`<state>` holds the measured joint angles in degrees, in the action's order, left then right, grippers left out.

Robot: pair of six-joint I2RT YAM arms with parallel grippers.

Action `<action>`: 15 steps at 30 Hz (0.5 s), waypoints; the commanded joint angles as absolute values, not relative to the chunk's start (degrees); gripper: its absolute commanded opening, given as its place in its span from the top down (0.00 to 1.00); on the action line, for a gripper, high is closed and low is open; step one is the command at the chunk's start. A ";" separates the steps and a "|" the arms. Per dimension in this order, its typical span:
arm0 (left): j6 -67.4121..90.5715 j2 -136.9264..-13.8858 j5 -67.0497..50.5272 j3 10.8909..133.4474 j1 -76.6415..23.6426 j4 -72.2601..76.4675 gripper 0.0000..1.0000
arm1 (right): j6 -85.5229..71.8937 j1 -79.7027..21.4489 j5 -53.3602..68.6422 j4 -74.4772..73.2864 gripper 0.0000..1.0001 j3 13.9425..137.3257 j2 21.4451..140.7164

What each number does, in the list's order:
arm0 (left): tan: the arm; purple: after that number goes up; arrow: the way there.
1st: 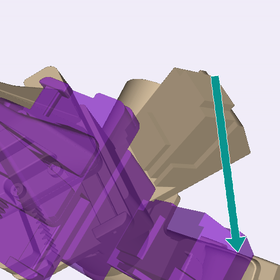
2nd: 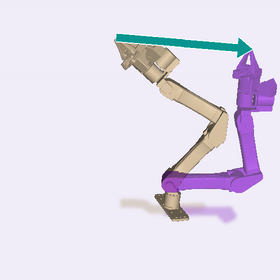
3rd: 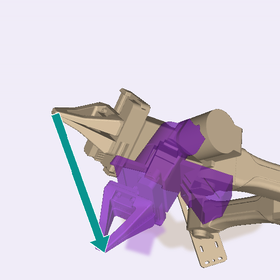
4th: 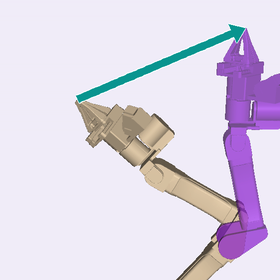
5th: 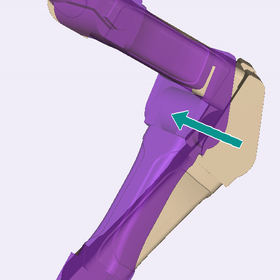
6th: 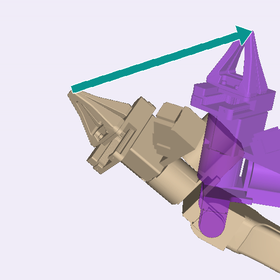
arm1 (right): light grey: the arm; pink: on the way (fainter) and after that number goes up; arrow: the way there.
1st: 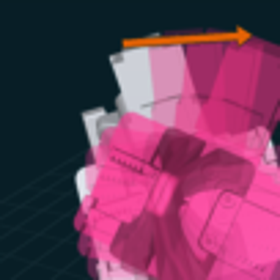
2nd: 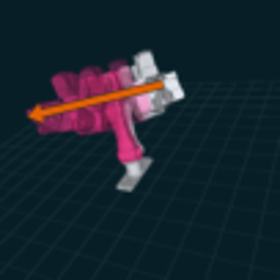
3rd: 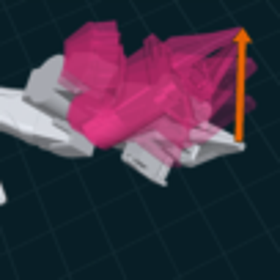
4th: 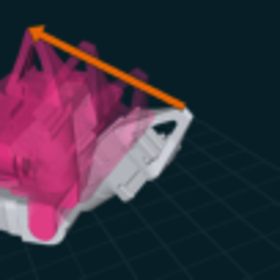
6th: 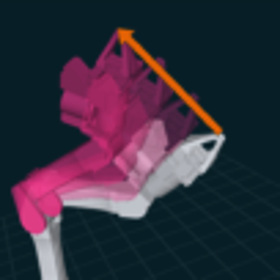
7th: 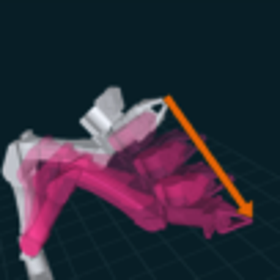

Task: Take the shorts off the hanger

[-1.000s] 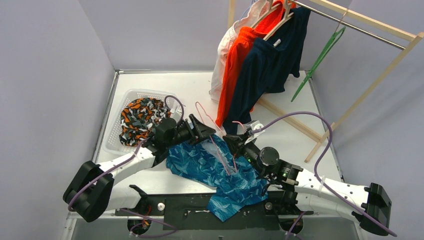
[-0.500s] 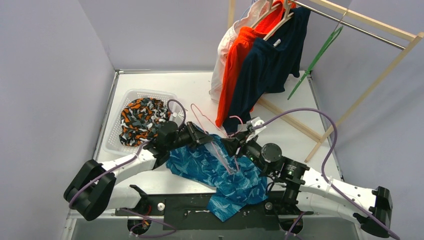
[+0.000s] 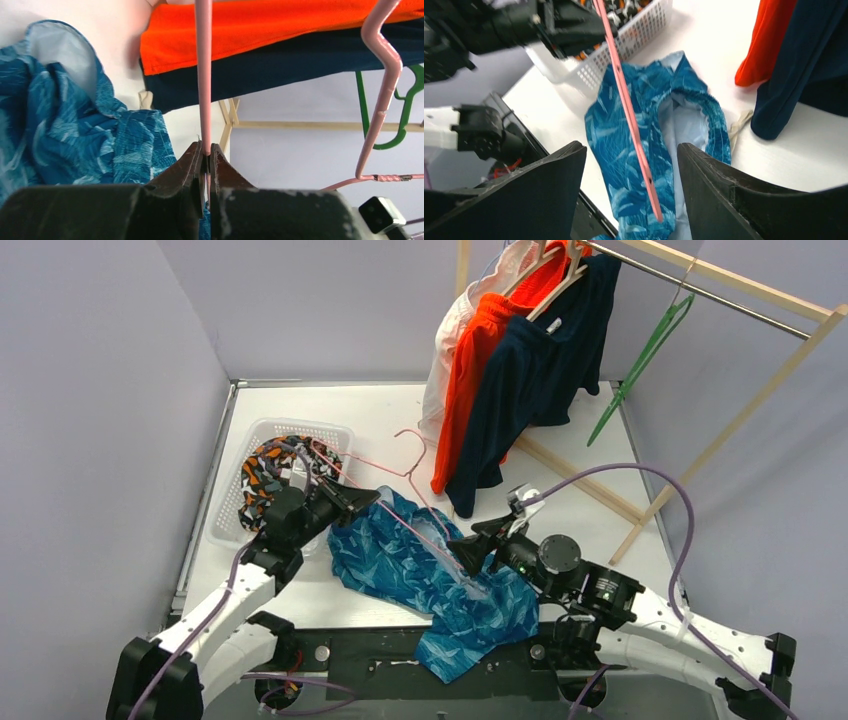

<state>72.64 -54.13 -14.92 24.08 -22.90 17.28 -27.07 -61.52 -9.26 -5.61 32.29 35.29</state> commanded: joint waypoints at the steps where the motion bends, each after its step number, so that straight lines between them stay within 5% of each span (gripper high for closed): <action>1: 71.06 -48.39 -9.45 26.44 -21.29 8.97 1.00 | -27.33 -61.91 -7.10 -8.76 0.32 32.50 37.24; 15: 79.52 -42.37 -11.01 24.18 -20.04 9.41 1.00 | -26.26 -61.96 -5.99 -7.46 0.35 27.72 31.98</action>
